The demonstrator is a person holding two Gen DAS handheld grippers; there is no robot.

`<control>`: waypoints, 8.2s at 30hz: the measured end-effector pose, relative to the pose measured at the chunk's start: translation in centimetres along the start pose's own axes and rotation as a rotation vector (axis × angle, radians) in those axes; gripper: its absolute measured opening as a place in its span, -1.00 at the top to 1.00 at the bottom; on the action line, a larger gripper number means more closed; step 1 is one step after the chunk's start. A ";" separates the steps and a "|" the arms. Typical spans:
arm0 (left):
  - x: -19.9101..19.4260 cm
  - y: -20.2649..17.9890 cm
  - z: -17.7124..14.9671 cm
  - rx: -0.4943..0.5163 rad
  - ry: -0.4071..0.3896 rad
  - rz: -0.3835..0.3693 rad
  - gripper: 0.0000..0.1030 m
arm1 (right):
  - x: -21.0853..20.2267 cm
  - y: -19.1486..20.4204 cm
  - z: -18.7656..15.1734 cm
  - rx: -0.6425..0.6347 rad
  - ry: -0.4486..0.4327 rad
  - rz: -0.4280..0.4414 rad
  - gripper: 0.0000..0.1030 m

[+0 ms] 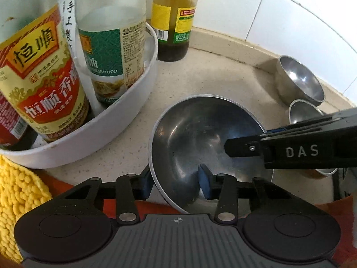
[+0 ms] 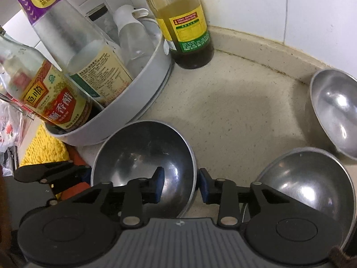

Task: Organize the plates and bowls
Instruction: 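Move both tools to a steel bowl by the wall and close on its rim, then lift the steel bowl with both grippers and lower it onto the plate stack, then open both grippers and release the bowl on the plates, then grasp another steel bowl rim with both grippers and lift it, then lower the held bowl into the steel bowl by the wall and open both grippers, then close both grippers on the rim of a steel bowl by the wall and lift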

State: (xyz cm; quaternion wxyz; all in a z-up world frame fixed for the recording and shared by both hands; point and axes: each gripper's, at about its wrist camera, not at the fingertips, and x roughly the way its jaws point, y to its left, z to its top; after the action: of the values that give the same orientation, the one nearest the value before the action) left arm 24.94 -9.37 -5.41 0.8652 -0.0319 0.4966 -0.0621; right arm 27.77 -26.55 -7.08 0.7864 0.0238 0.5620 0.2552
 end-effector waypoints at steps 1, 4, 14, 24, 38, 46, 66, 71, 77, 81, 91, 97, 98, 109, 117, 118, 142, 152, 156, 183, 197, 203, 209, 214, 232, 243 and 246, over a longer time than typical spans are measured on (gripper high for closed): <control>-0.2 0.0 0.0 0.000 -0.006 0.000 0.08 | -0.1 -0.1 0.0 0.006 -0.001 0.002 0.49; -1.1 -0.5 0.3 0.014 -0.035 0.006 0.07 | -0.6 -0.5 -0.2 0.025 -0.004 0.010 0.57; -6.0 -1.3 0.5 0.034 -0.140 0.013 0.03 | -4.5 0.3 -0.2 0.036 -0.085 0.025 0.58; -11.3 -1.8 -2.0 0.049 -0.199 -0.028 -0.06 | -10.5 3.7 -2.2 -0.009 -0.164 0.038 0.58; -16.2 -1.5 -9.0 0.190 -0.162 -0.179 -0.11 | -14.4 7.8 -11.4 0.097 -0.155 -0.052 0.58; -16.9 -0.8 -12.1 0.234 -0.122 -0.216 -0.10 | -14.5 10.4 -16.1 0.159 -0.114 -0.073 0.58; -14.5 0.3 -13.0 0.223 -0.040 -0.199 -0.09 | -11.6 10.7 -18.4 0.259 -0.024 -0.062 0.58; -13.7 0.8 -12.5 0.212 -0.021 -0.207 -0.10 | -10.6 10.2 -17.9 0.262 0.014 -0.058 0.58; -13.8 1.8 -11.2 0.182 -0.050 -0.188 -0.14 | -10.0 9.4 -17.0 0.270 0.030 -0.067 0.54; -13.9 2.4 -10.4 0.166 -0.068 -0.176 -0.17 | -10.5 8.7 -16.4 0.275 0.014 -0.072 0.48; -13.7 1.5 -9.0 0.206 -0.081 -0.182 -0.19 | -12.3 7.1 -15.6 0.294 -0.040 -0.074 0.40; -13.3 0.4 -7.7 0.233 -0.093 -0.185 -0.20 | -13.2 5.0 -15.1 0.339 -0.078 -0.086 0.39; -13.2 0.2 -7.5 0.238 -0.094 -0.186 -0.20 | -13.3 4.6 -15.1 0.344 -0.080 -0.087 0.39; -12.6 0.3 -8.2 0.265 -0.043 -0.154 -0.23 | -12.9 3.1 -14.3 0.367 -0.073 -0.037 0.39; -10.8 0.9 -11.0 0.257 0.092 -0.190 -0.18 | -8.6 5.8 -16.2 0.324 0.040 0.093 0.39; -10.9 0.5 -11.1 0.263 0.081 -0.180 -0.17 | -8.3 6.0 -16.2 0.314 0.043 0.104 0.39; -10.7 -11.1 1.5 0.352 -0.143 -0.228 -0.22 | -17.7 -3.7 -7.3 0.351 -0.212 -0.021 0.49; -5.8 -13.5 3.8 0.350 -0.082 -0.199 -0.21 | -15.3 -8.8 -6.0 0.382 -0.188 -0.013 0.49; -3.7 -13.5 4.3 0.339 -0.046 -0.189 -0.18 | -14.0 -10.3 -5.7 0.389 -0.165 -0.004 0.49; 0.6 -12.2 2.6 0.322 0.099 -0.178 -0.04 | -6.9 -13.5 -6.7 0.485 -0.027 0.017 0.30; -4.9 -10.1 4.4 0.330 -0.030 -0.091 -0.38 | -10.5 -11.0 -6.6 0.409 -0.072 -0.002 0.26; -7.3 -11.6 6.8 0.355 -0.088 -0.043 -0.46 | -14.2 -11.3 -5.4 0.363 -0.153 -0.089 0.21; -7.9 -13.2 8.9 0.392 -0.145 0.037 -0.55 | -15.1 -11.5 -3.3 0.320 -0.188 -0.147 0.20; -6.5 -14.9 10.6 0.409 -0.189 0.045 -0.57 | -14.4 -12.3 -0.7 0.306 -0.206 -0.223 0.20; 3.4 -17.5 12.3 0.472 -0.106 -0.016 -0.57 | -9.2 -16.4 1.0 0.341 -0.196 -0.310 0.20; 5.6 -17.4 12.9 0.474 -0.071 -0.015 -0.57 | -7.1 -18.2 1.6 0.368 -0.179 -0.273 0.20; 6.1 -17.3 13.1 0.468 -0.049 -0.031 -0.56 | -6.7 -18.5 1.7 0.377 -0.177 -0.262 0.20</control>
State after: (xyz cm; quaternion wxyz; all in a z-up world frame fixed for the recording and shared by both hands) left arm 37.98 -27.42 -2.03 0.8597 0.1604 0.4471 -0.1880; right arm 34.58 -45.03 -6.60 0.8407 0.1192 0.5267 0.0387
